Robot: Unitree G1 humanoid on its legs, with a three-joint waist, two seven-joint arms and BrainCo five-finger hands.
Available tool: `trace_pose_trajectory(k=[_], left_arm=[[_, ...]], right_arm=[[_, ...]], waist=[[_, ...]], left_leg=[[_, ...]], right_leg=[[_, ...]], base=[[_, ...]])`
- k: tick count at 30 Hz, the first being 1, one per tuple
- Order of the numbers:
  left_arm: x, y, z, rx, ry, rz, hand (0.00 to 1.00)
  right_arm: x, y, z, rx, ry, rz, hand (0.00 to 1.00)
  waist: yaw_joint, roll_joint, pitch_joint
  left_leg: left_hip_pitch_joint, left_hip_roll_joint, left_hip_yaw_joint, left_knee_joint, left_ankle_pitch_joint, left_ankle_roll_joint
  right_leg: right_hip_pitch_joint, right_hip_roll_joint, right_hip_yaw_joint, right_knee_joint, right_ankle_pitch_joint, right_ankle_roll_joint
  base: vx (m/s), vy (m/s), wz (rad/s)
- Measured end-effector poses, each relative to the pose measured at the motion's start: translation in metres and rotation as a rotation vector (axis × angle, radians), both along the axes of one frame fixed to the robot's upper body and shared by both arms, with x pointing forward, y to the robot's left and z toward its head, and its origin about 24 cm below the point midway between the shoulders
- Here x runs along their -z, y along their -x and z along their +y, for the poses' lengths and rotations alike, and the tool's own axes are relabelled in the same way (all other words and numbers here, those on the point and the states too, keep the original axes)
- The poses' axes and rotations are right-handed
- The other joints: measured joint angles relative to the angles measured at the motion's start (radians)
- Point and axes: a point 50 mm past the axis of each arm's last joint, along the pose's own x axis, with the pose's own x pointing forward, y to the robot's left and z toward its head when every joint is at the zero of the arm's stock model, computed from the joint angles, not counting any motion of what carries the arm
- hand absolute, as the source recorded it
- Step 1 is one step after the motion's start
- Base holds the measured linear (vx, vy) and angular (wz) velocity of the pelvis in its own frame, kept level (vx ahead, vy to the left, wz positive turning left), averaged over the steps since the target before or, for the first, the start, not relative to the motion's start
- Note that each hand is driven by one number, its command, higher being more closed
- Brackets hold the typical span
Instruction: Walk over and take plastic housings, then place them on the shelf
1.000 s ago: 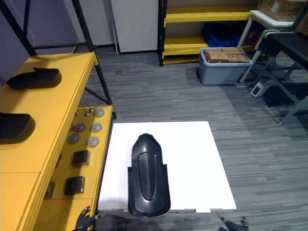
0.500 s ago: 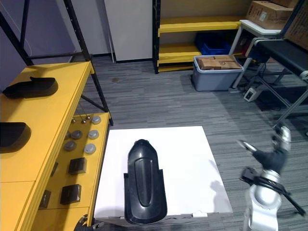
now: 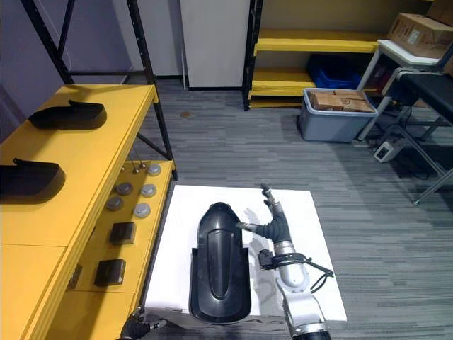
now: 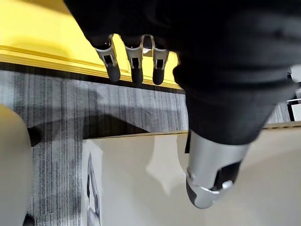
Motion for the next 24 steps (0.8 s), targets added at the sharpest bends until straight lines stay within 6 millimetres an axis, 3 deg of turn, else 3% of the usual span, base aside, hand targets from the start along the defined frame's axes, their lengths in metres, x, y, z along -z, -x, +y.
trace_pose_trajectory(k=[3, 11, 15, 16, 24], left_arm=[[0.001, -0.001, 0.000, 0.010, -0.013, 0.006, 0.00], [0.000, -0.004, -0.003, 0.041, -0.027, 0.004, 0.00], [0.001, -0.005, -0.003, 0.055, -0.037, 0.015, 0.00], [0.001, -0.005, -0.003, 0.055, -0.038, 0.016, 0.00], [0.002, -0.006, -0.003, 0.061, -0.035, 0.035, 0.00]], right_arm=[[0.019, 0.003, 0.011, -0.025, 0.078, 0.085, 0.00], [0.046, 0.011, 0.009, -0.014, 0.240, 0.219, 0.00], [0.048, 0.011, 0.012, 0.030, 0.298, 0.244, 0.00], [0.049, 0.011, 0.011, 0.034, 0.305, 0.246, 1.00], [0.053, 0.013, 0.002, 0.166, 0.323, 0.291, 1.00]], waist=[[0.001, 0.000, 0.004], [-0.002, 0.008, 0.023], [-0.001, 0.013, 0.028], [-0.001, 0.014, 0.029], [0.003, 0.018, 0.030]], left_leg=[[-0.001, -0.005, -0.002, -0.025, 0.032, 0.002], [0.000, 0.000, -0.029, -0.084, 0.041, 0.002], [-0.001, 0.012, -0.048, -0.131, 0.039, 0.003], [-0.001, 0.012, -0.048, -0.133, 0.039, 0.004], [0.000, 0.008, -0.048, -0.148, 0.048, 0.011]], right_leg=[[0.002, 0.000, -0.001, -0.030, 0.015, -0.003], [-0.002, 0.016, -0.008, -0.076, 0.034, -0.006], [-0.007, 0.035, -0.010, -0.122, 0.085, -0.002], [-0.006, 0.035, -0.010, -0.127, 0.089, -0.002], [-0.001, 0.035, -0.011, -0.167, 0.111, 0.009]], base=[[-0.10, -0.016, -0.02], [-0.13, 0.012, 0.03], [-0.17, 0.064, 0.04], [-0.14, 0.072, 0.01], [-0.08, 0.032, 0.00]])
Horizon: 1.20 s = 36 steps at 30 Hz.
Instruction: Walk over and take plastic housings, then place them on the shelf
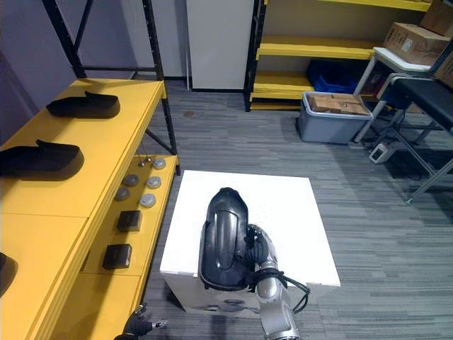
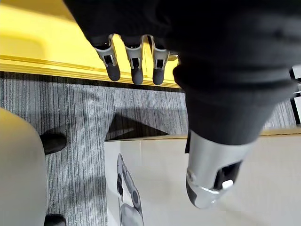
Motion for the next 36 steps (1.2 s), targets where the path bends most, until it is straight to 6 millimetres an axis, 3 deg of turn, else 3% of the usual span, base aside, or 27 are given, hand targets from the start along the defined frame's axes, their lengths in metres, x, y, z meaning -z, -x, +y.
trace_pose_trajectory(k=[17, 22, 26, 27, 32, 36], left_arm=[[0.000, -0.001, -0.001, -0.007, 0.000, -0.006, 0.00], [-0.017, -0.009, -0.002, -0.055, 0.015, -0.121, 0.00], [-0.051, -0.030, 0.011, -0.171, 0.005, -0.333, 0.00], [-0.068, -0.038, 0.015, -0.190, -0.007, -0.422, 0.00], [-0.121, -0.063, 0.014, -0.203, -0.011, -0.695, 0.00], [-0.161, -0.075, 0.002, -0.184, 0.026, -0.890, 0.00]], right_arm=[[0.002, 0.001, -0.006, 0.055, -0.114, 0.003, 1.00], [-0.016, 0.002, -0.011, 0.105, -0.146, -0.098, 1.00], [-0.048, 0.000, -0.015, 0.125, -0.152, -0.263, 1.00], [-0.058, 0.000, -0.016, 0.130, -0.150, -0.315, 1.00], [-0.075, -0.001, -0.017, 0.130, -0.138, -0.411, 1.00], [-0.082, -0.002, -0.010, 0.113, -0.149, -0.445, 1.00]], waist=[[0.021, -0.002, -0.013], [0.027, 0.001, -0.017], [0.034, 0.001, -0.021], [0.034, 0.001, -0.022], [0.044, 0.001, -0.024], [0.044, 0.003, -0.026]], left_leg=[[0.003, 0.002, -0.012, 0.013, 0.007, 0.002], [-0.002, 0.002, -0.014, 0.011, 0.003, -0.002], [-0.018, 0.002, -0.014, 0.016, 0.003, -0.001], [-0.018, 0.000, -0.014, 0.023, 0.003, -0.001], [-0.027, -0.005, -0.015, 0.033, 0.003, 0.000], [-0.024, -0.008, -0.019, 0.038, 0.004, 0.001]], right_leg=[[0.027, 0.003, -0.019, -0.005, -0.003, -0.002], [0.009, 0.003, -0.016, 0.003, -0.004, -0.001], [-0.007, 0.003, -0.016, 0.005, -0.003, -0.003], [-0.007, 0.000, -0.016, 0.014, -0.003, -0.005], [-0.005, -0.005, -0.018, 0.016, -0.006, -0.005], [0.004, -0.009, -0.022, 0.015, -0.007, -0.004]], base=[[0.04, -0.005, 0.03], [-0.08, 0.016, 0.00], [-0.01, 0.004, -0.01], [0.03, 0.009, 0.02], [0.05, 0.014, 0.01], [0.01, 0.003, 0.01]])
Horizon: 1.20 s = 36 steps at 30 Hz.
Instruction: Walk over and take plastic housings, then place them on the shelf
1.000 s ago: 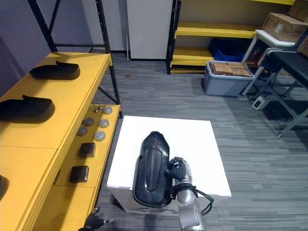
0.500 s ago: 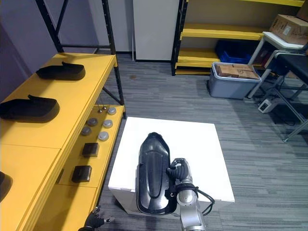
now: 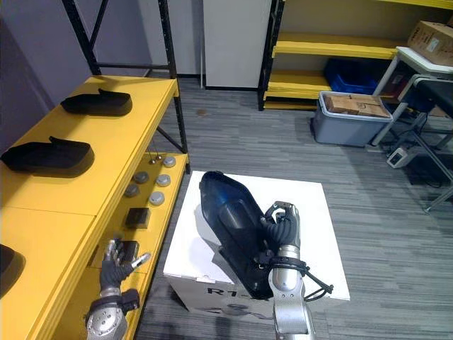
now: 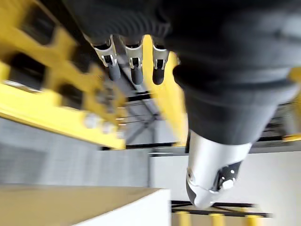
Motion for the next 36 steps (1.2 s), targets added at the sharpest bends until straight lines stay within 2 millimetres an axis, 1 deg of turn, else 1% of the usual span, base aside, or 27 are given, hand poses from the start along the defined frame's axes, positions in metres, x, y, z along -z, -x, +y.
trace_pose_trajectory(k=[1, 3, 6, 11, 14, 15, 19, 22, 24, 26, 30, 32, 33, 36], left_arm=[[-0.005, -0.001, -0.002, 0.009, 0.000, -0.025, 0.00], [-0.023, -0.007, -0.011, 0.045, 0.006, -0.113, 0.00], [-0.034, -0.010, -0.022, 0.095, 0.034, -0.178, 0.00], [-0.040, -0.012, -0.040, 0.190, 0.110, -0.207, 0.00], [-0.042, -0.013, -0.053, 0.262, 0.143, -0.215, 0.00], [-0.046, -0.016, -0.062, 0.306, 0.158, -0.233, 0.00], [-0.057, -0.025, -0.081, 0.393, 0.168, -0.283, 0.00], [-0.058, -0.031, -0.094, 0.446, 0.171, -0.282, 0.00], [-0.055, -0.034, -0.105, 0.489, 0.171, -0.262, 0.00], [-0.054, -0.036, -0.110, 0.498, 0.169, -0.247, 0.00], [-0.051, -0.041, -0.113, 0.472, 0.161, -0.229, 0.00], [-0.051, -0.044, -0.113, 0.447, 0.157, -0.225, 0.00], [-0.051, -0.045, -0.112, 0.433, 0.154, -0.223, 1.00], [-0.052, -0.047, -0.112, 0.404, 0.135, -0.225, 1.00]], right_arm=[[-0.001, 0.000, 0.002, -0.006, -0.001, -0.006, 1.00], [-0.006, -0.004, 0.004, -0.015, -0.007, -0.026, 1.00], [-0.014, -0.009, 0.007, -0.018, -0.026, -0.068, 1.00], [-0.024, -0.015, 0.017, -0.041, -0.058, -0.115, 1.00], [-0.035, -0.022, 0.023, -0.053, -0.066, -0.167, 1.00], [-0.043, -0.025, 0.025, -0.052, -0.072, -0.199, 1.00], [-0.056, -0.031, 0.032, -0.065, -0.091, -0.255, 1.00], [-0.060, -0.032, 0.039, -0.089, -0.105, -0.273, 1.00], [-0.061, -0.032, 0.048, -0.128, -0.116, -0.275, 1.00], [-0.063, -0.032, 0.054, -0.153, -0.131, -0.278, 1.00], [-0.066, -0.031, 0.067, -0.205, -0.168, -0.288, 1.00], [-0.066, -0.030, 0.070, -0.211, -0.178, -0.290, 1.00], [-0.066, -0.030, 0.071, -0.216, -0.188, -0.288, 1.00], [-0.065, -0.030, 0.072, -0.226, -0.211, -0.285, 1.00]], waist=[[0.000, 0.000, 0.000], [-0.001, 0.001, -0.001], [0.000, 0.005, -0.008], [0.001, 0.005, -0.029], [0.001, 0.005, -0.031], [0.001, 0.004, -0.032], [0.000, 0.005, -0.038], [0.000, 0.005, -0.038], [-0.001, 0.005, -0.038], [-0.001, 0.005, -0.038], [-0.002, 0.006, -0.039], [-0.002, 0.005, -0.039], [-0.002, 0.005, -0.039], [-0.006, 0.005, -0.040]], left_leg=[[0.000, 0.000, -0.002, 0.000, 0.000, 0.000], [0.009, 0.000, -0.008, -0.001, 0.002, 0.002], [0.020, -0.001, -0.018, -0.004, 0.001, 0.003], [0.020, 0.000, -0.017, -0.008, 0.000, 0.006], [0.018, 0.001, -0.014, -0.008, 0.000, 0.005], [0.015, 0.001, -0.013, -0.007, 0.000, 0.005], [0.014, 0.001, -0.002, -0.007, 0.000, 0.005], [0.015, 0.001, 0.005, -0.007, 0.000, 0.006], [0.017, 0.001, 0.008, -0.007, 0.000, 0.006], [0.018, 0.001, 0.009, -0.007, 0.000, 0.006], [0.023, 0.002, 0.010, -0.008, 0.000, 0.006], [0.023, 0.002, 0.010, -0.009, 0.000, 0.006], [0.023, 0.002, 0.011, -0.010, 0.000, 0.006], [0.020, 0.001, 0.015, -0.011, 0.000, 0.006]], right_leg=[[0.000, 0.000, -0.001, 0.000, 0.000, 0.000], [0.011, 0.000, -0.004, 0.000, 0.000, 0.000], [0.019, 0.001, -0.009, -0.005, 0.000, 0.000], [0.019, 0.007, -0.007, -0.018, 0.002, -0.002], [0.017, 0.009, -0.004, -0.016, 0.006, -0.006], [0.014, 0.011, -0.003, -0.016, 0.007, -0.007], [0.012, 0.011, 0.005, -0.017, 0.007, -0.007], [0.015, 0.010, 0.009, -0.017, 0.007, -0.007], [0.014, 0.010, 0.016, -0.017, 0.007, -0.006], [0.015, 0.010, 0.019, -0.017, 0.007, -0.006], [0.014, 0.011, 0.021, -0.018, 0.008, -0.006], [0.012, 0.011, 0.022, -0.020, 0.009, -0.006], [0.011, 0.011, 0.022, -0.020, 0.011, -0.006], [0.010, 0.012, 0.028, -0.031, 0.020, -0.006]], base=[[-0.01, 0.011, 0.05], [-0.02, 0.010, 0.06], [-0.06, 0.006, 0.07], [-0.04, 0.007, -0.01], [0.01, 0.003, -0.02], [0.03, 0.002, -0.03], [0.04, 0.007, -0.06], [0.04, 0.011, -0.06], [0.01, 0.011, -0.07], [0.00, 0.012, -0.05], [-0.01, 0.007, -0.01], [-0.04, 0.017, 0.00], [0.00, 0.000, 0.00], [-0.01, 0.024, -0.05]])
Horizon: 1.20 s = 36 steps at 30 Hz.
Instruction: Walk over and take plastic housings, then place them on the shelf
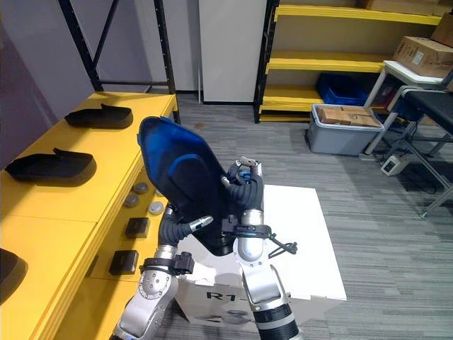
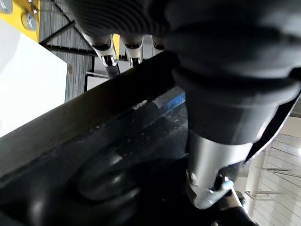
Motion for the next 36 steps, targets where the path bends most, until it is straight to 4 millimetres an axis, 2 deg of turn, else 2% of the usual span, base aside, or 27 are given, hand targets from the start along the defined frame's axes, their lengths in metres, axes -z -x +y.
trace_pose_trajectory(k=[4, 5, 12, 17, 22, 25, 28, 30, 33, 34, 36], left_arm=[[-0.002, -0.002, 0.001, -0.028, 0.001, 0.000, 1.00], [-0.002, -0.002, 0.001, -0.034, 0.001, 0.000, 1.00], [0.001, -0.012, 0.014, -0.111, -0.038, 0.027, 1.00], [0.000, -0.013, 0.020, -0.124, -0.060, 0.014, 1.00], [-0.015, -0.014, 0.025, -0.091, -0.050, -0.052, 1.00], [-0.030, -0.011, 0.025, -0.070, -0.029, -0.125, 1.00], [-0.031, -0.011, 0.026, -0.057, -0.029, -0.142, 1.00], [-0.027, -0.010, 0.033, -0.081, -0.031, -0.129, 1.00], [-0.022, -0.006, 0.045, -0.124, -0.032, -0.107, 1.00], [-0.018, -0.002, 0.052, -0.152, -0.032, -0.092, 1.00], [-0.016, 0.003, 0.058, -0.176, -0.033, -0.081, 1.00]], right_arm=[[0.004, -0.001, -0.001, -0.010, -0.016, 0.010, 1.00], [0.005, 0.000, -0.002, -0.011, -0.017, 0.012, 0.00], [0.022, 0.011, -0.004, -0.098, -0.029, 0.043, 0.00], [0.024, 0.013, -0.009, -0.173, -0.038, 0.057, 0.00], [0.010, 0.020, -0.025, -0.260, -0.034, -0.002, 0.00], [-0.013, 0.026, -0.037, -0.302, -0.040, -0.108, 0.00], [-0.040, 0.035, -0.058, -0.273, -0.086, -0.258, 0.00], [-0.059, 0.044, -0.083, -0.196, -0.115, -0.379, 0.00], [-0.068, 0.052, -0.112, -0.064, -0.120, -0.455, 0.00], [-0.069, 0.057, -0.131, 0.041, -0.124, -0.478, 0.00], [-0.064, 0.066, -0.154, 0.158, -0.138, -0.475, 0.00]], waist=[[-0.019, 0.000, -0.015], [-0.020, 0.000, -0.017], [-0.022, 0.001, -0.029], [-0.022, 0.000, -0.029], [-0.021, 0.000, -0.029], [-0.021, 0.000, -0.029], [-0.023, 0.000, -0.029], [-0.031, 0.000, -0.028], [-0.046, 0.000, -0.028], [-0.052, 0.001, -0.027], [-0.057, 0.002, -0.025]], left_leg=[[-0.012, 0.000, 0.005, 0.001, 0.001, 0.001], [-0.012, 0.000, 0.006, 0.001, 0.001, 0.001], [-0.008, 0.004, 0.010, 0.003, 0.001, 0.001], [0.005, 0.004, 0.018, 0.002, 0.000, 0.001], [0.005, 0.007, 0.023, 0.002, 0.000, 0.001], [0.005, 0.009, 0.029, 0.001, 0.000, 0.001], [0.006, 0.009, 0.032, 0.001, 0.000, 0.001], [0.006, 0.009, 0.032, 0.000, -0.001, 0.001], [0.006, 0.010, 0.040, -0.003, -0.001, 0.001], [0.006, 0.011, 0.047, -0.007, -0.001, 0.001], [0.006, 0.011, 0.053, -0.010, -0.001, 0.002]], right_leg=[[0.003, 0.002, 0.004, -0.021, 0.015, 0.001], [0.003, 0.002, 0.005, -0.021, 0.016, 0.001], [0.004, 0.005, 0.008, -0.021, 0.018, -0.002], [0.008, 0.005, 0.016, -0.021, 0.020, -0.003], [0.006, 0.009, 0.023, -0.021, 0.024, -0.005], [0.007, 0.010, 0.028, -0.020, 0.025, -0.005], [0.005, 0.010, 0.030, -0.020, 0.025, -0.005], [0.002, 0.011, 0.031, -0.020, 0.025, -0.005], [-0.003, 0.011, 0.036, -0.020, 0.025, -0.005], [-0.010, 0.012, 0.046, -0.019, 0.025, -0.005], [-0.014, 0.012, 0.052, -0.019, 0.025, -0.005]], base=[[0.01, 0.023, -0.04], [0.00, 0.000, 0.00], [0.00, 0.000, 0.00], [-0.03, 0.017, -0.05], [-0.01, 0.011, -0.03], [0.01, 0.009, -0.04], [0.00, 0.000, 0.00], [0.00, 0.000, 0.00], [0.00, 0.018, -0.07], [0.01, 0.023, -0.15], [0.02, 0.021, -0.12]])
